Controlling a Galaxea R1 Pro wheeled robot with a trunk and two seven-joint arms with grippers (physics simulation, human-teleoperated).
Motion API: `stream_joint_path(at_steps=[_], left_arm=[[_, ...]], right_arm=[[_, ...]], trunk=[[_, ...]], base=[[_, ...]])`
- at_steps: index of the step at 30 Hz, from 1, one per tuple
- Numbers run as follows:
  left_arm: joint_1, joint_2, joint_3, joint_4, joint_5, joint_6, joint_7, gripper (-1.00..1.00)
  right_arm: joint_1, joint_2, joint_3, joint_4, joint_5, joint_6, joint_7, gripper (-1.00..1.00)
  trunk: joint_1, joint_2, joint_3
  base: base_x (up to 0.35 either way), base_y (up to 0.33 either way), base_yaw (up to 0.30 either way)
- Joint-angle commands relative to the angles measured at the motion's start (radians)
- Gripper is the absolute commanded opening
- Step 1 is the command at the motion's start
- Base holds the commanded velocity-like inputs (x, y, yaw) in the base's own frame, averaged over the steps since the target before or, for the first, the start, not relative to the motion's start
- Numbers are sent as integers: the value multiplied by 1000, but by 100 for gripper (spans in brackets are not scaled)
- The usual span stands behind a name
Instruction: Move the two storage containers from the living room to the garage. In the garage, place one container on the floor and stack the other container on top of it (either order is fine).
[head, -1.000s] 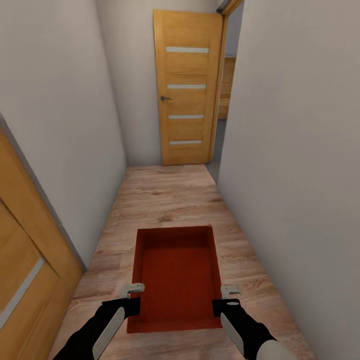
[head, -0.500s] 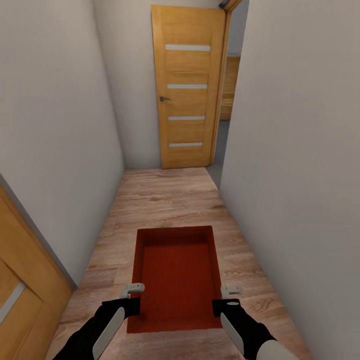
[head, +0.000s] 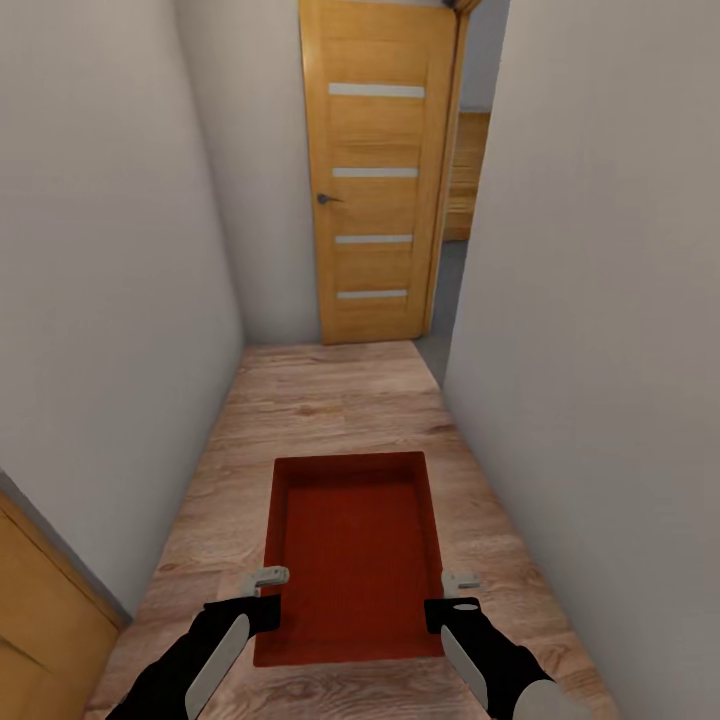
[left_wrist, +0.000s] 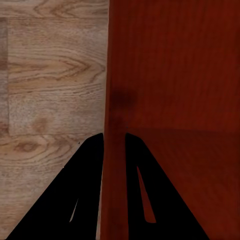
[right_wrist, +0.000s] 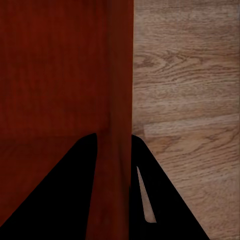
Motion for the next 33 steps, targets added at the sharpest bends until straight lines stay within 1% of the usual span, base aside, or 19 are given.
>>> stream_joint_path(at_steps=[1, 33], left_arm=[[-1, 1, 5, -16, 0, -77, 10, -100], [-1, 1, 5, -16, 0, -77, 10, -100]], right_arm=[[0, -1, 2, 0, -12, 5, -5, -100], [0, -2, 2, -1, -12, 4, -5, -100]], trunk=[[0, 0, -1], [0, 0, -1]], base=[[344, 0, 0], [344, 0, 0]])
